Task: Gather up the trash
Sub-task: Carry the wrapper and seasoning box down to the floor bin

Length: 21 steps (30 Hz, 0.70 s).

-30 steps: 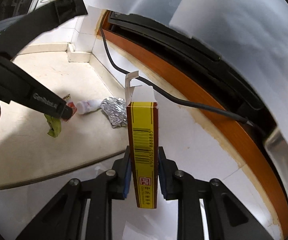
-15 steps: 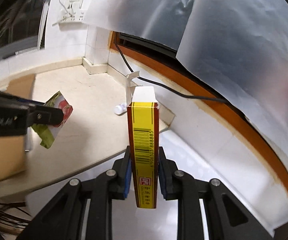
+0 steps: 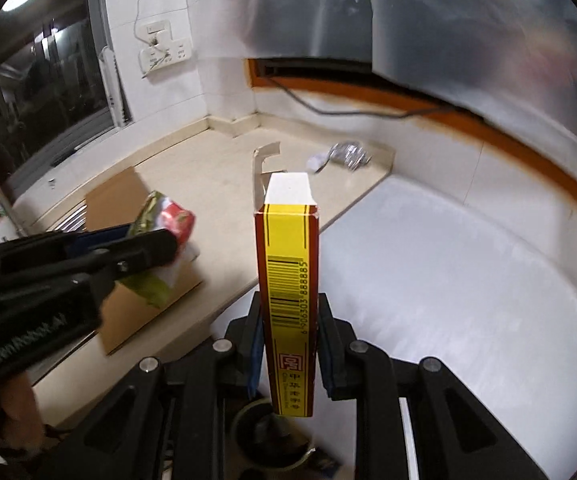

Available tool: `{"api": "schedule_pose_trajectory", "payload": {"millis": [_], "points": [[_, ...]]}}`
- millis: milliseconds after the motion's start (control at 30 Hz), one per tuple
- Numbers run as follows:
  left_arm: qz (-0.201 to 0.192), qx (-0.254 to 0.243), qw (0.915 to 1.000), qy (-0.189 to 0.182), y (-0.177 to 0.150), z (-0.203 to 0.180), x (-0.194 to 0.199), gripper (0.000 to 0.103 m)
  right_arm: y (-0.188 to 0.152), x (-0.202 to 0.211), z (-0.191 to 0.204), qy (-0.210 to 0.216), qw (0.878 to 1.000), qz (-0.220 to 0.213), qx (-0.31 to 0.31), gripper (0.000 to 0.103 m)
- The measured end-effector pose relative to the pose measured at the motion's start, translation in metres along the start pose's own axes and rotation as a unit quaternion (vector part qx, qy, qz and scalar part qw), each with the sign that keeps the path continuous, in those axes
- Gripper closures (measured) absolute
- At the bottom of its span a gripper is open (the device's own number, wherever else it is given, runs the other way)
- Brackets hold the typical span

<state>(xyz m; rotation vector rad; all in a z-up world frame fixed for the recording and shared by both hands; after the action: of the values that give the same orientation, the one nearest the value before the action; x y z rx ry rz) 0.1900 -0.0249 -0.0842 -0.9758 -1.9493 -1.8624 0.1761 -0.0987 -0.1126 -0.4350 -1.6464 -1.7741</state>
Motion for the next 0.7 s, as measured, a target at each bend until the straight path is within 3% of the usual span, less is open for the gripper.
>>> {"api": "schedule_pose_trajectory", "payload": {"millis": [300, 533, 700], "points": [[0.011, -0.003, 0.9999, 0.006, -0.052, 0.006, 0.025, 0.084, -0.05, 0.016, 0.039, 0.033, 0.998, 0.043, 0.013, 0.08], [0.015, 0.012, 0.9995, 0.025, -0.089, 0.005, 0.028, 0.084, -0.094, 0.013, 0.048, 0.053, 0.995, 0.076, 0.046, 0.08], [0.036, 0.018, 0.9982, 0.044, -0.138, -0.002, 0.014, 0.084, -0.139, 0.004, 0.044, 0.074, 0.991, 0.101, 0.052, 0.08]]}}
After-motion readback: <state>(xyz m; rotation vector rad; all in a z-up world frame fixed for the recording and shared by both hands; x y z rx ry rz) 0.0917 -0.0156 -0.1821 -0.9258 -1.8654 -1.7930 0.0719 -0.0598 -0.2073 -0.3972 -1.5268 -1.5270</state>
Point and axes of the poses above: each gripper's, at about its wrist camera, not at the fingertips, and x roughly against the way its jaws point, z to its left, y to its top, the point moved 9 cm from there along -x, roughly the way its jaws point, and after that the axes turned 8 degrees about -z, right-handed, at the moved point
